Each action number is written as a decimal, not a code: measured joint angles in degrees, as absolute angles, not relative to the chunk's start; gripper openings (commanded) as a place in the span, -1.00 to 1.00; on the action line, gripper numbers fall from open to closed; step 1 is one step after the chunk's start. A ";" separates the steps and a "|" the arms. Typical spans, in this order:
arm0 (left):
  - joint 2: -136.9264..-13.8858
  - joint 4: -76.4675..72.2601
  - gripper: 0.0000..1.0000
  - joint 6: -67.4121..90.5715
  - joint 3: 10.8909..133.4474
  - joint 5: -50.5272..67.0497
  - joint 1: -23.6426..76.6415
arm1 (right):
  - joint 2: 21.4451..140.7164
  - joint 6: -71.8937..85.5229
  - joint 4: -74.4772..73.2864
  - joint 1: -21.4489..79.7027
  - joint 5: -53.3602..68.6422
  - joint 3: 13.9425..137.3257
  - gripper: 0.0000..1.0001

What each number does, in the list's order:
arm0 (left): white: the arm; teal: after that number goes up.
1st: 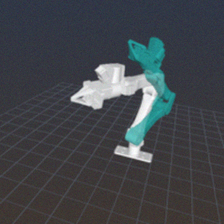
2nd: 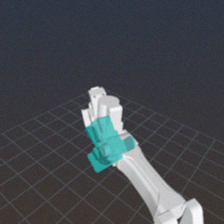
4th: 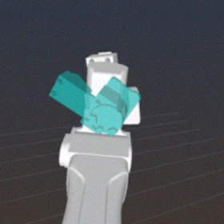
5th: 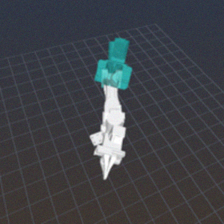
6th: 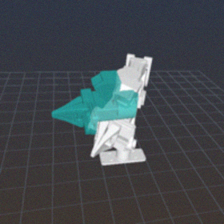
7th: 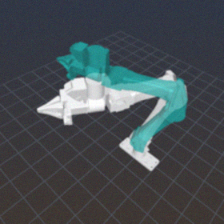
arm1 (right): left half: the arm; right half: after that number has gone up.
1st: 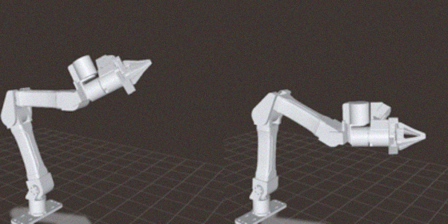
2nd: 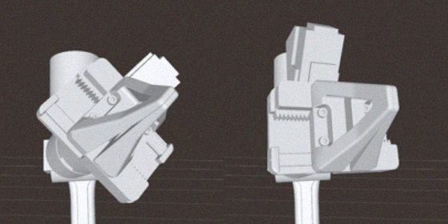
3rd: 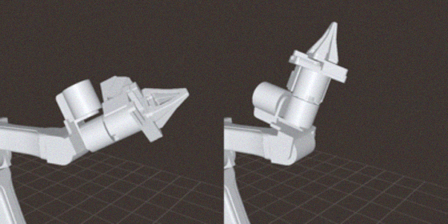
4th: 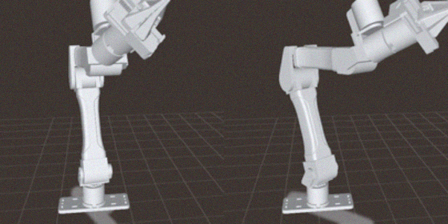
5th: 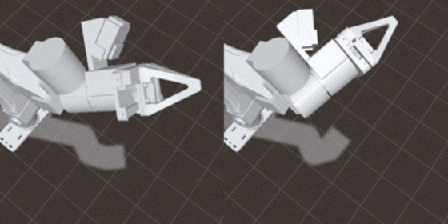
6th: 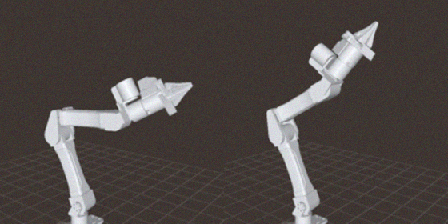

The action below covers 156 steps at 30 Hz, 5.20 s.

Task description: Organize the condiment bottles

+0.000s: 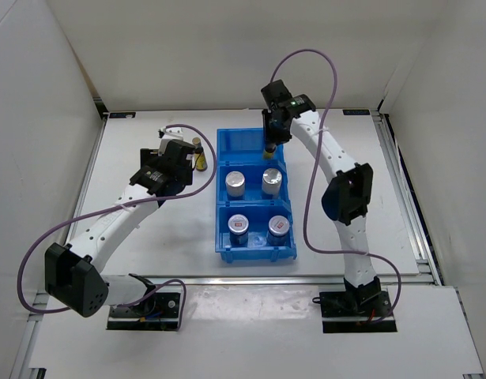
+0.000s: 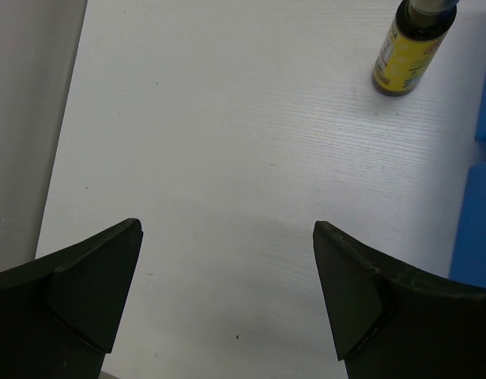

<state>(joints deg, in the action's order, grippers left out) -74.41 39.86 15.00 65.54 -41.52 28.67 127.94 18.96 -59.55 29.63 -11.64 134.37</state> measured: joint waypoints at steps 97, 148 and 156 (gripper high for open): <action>-98.83 43.64 -0.77 14.00 108.79 -17.23 28.01 | 58.41 17.96 -49.32 29.30 2.33 64.58 1.00; -72.86 32.71 1.00 17.28 82.04 -30.02 32.25 | 51.64 24.29 -53.06 29.32 -2.50 60.12 1.00; -35.00 25.17 1.00 14.26 45.12 -42.57 34.39 | 45.19 28.32 -55.92 29.23 -15.92 60.95 1.00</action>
<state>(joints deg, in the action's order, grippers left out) -35.00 25.17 14.26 45.12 -42.57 34.39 45.19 28.32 -55.92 29.23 -15.92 60.95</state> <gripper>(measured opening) 0.999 0.998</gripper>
